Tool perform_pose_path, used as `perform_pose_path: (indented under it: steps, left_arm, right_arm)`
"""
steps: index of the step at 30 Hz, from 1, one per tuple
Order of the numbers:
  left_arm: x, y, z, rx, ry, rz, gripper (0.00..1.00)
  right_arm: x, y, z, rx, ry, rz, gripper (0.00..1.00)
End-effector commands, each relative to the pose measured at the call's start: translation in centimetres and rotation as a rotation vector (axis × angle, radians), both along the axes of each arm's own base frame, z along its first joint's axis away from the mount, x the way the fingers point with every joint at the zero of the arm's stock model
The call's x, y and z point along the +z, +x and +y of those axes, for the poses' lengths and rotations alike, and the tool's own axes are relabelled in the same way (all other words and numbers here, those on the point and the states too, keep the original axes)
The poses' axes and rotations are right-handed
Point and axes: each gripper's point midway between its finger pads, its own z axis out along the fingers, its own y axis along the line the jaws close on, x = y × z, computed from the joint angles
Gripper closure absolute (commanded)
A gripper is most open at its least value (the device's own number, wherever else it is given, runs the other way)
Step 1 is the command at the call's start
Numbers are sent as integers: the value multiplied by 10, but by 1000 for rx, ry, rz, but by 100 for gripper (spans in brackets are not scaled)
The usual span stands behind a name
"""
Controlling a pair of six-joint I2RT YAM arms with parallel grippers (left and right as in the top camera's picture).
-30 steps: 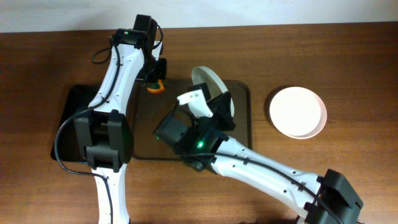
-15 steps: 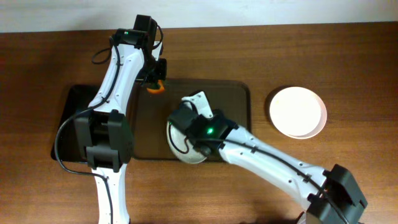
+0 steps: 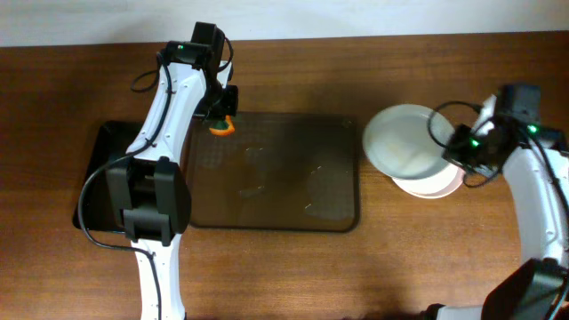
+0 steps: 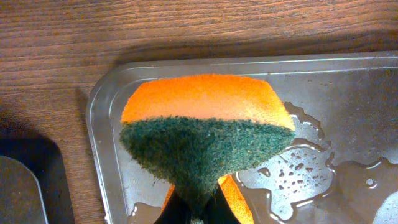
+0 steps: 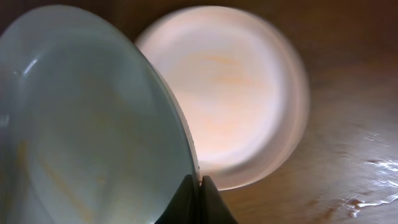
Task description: Clean dirty plates on tray and stack at the side
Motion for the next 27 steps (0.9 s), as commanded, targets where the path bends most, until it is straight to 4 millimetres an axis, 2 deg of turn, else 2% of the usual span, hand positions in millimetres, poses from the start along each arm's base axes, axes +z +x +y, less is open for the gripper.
perform_pose_path:
  steps: [1, 4, 5, 7, 8, 9, 11, 12, 13, 14, 15, 16, 18, 20, 23, 25, 27]
  left_arm:
    - [7, -1, 4, -12, 5, -13, 100]
    - [7, -1, 4, -12, 5, -13, 100]
    - [7, -1, 4, -12, 6, -10, 100]
    - [8, -3, 7, -8, 7, -2, 100]
    - [21, -4, 14, 8, 6, -10, 100]
    - [40, -4, 22, 24, 4, -26, 100]
    - [97, -9, 45, 70, -5, -95, 100]
    - [120, -16, 57, 94, 3, -118, 100]
    - [134, -26, 76, 127, 49, -123, 100]
    - [146, -41, 101, 191, 98, -114, 100]
    - [149, -57, 129, 263, 129, -73, 100]
    - [148, -59, 139, 287, 120, -67, 100]
    - [134, -68, 162, 350, 102, -8, 100]
    - [97, -84, 185, 408, 106, 112, 100]
    - [39, -88, 203, 469, 101, 177, 100]
    - [-15, -92, 212, 492, 99, 195, 100]
    - [-47, -92, 213, 496, 99, 180, 100]
  right_arm:
    - [-39, -21, -36, -109, 7, 68, 96]
    - [-67, -22, -49, -146, 11, 66, 96]
    - [-72, -20, -47, -137, 13, 68, 91]
    - [-78, -19, -43, -127, 23, 81, 57]
    - [-77, -17, -40, -120, 43, 71, 44]
    - [-72, -12, -35, -108, 72, 49, 41]
    - [-46, 1, -27, -82, 110, -16, 36]
    - [-23, 9, -23, -59, 96, -54, 32]
    - [-6, 14, -18, -40, 81, -84, 31]
    - [20, 22, -6, 2, 52, -142, 27]
    - [42, 28, 10, 51, 34, -197, 23]
    - [49, 30, 19, 75, 30, -216, 21]
    - [52, 33, 42, 137, 35, -222, 18]
    - [50, 35, 64, 195, 35, -213, 18]
    - [49, 36, 73, 222, -1, -210, 17]
    - [47, 33, 73, 223, -2, -195, 16]
    - [47, 32, 73, 223, -1, -191, 15]
